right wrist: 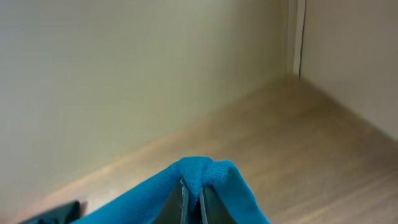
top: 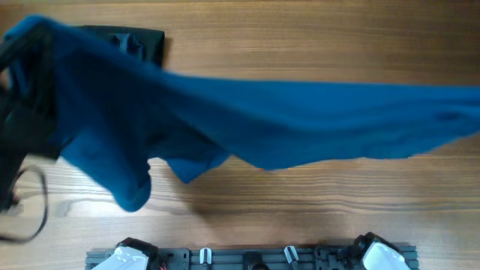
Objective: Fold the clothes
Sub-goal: 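Lift both hem corners high with both grippers, raising the shirt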
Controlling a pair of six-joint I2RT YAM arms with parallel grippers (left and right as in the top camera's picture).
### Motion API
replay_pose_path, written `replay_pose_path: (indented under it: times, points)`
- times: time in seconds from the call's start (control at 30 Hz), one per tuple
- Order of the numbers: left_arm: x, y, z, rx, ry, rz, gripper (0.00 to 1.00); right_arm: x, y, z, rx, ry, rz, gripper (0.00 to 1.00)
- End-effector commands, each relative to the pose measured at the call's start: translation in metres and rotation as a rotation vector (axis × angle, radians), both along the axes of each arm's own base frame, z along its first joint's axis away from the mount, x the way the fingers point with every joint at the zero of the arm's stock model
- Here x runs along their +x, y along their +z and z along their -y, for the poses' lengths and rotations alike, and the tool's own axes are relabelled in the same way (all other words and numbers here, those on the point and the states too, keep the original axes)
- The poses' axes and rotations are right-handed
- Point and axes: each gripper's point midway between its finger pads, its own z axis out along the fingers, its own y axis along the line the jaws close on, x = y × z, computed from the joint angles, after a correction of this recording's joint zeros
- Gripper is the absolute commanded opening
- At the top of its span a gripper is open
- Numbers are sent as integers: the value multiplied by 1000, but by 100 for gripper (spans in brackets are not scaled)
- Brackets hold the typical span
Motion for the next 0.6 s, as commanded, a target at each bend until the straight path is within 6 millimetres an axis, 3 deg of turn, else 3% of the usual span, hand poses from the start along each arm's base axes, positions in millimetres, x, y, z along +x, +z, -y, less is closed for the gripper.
replay_pose_path:
  times: [0.0, 0.1, 0.2, 0.37, 0.57]
  points:
    - [-29, 17, -16, -8, 32, 84, 4, -19, 18, -15, -20, 11, 83, 4]
    - [-37, 18, -23, -15, 55, 95, 4, -17, 21, -21, -16, 46, 95, 4]
    - [-34, 15, -28, -13, 88, 80, 4, 1, 16, -19, 15, 94, 63, 4]
    - [-5, 6, -37, 3, 198, 25, 4, 53, -5, 3, 83, 148, -45, 4]
    - [40, 10, -21, 26, 197, 25, 4, 105, -35, 32, 122, 182, -165, 4]
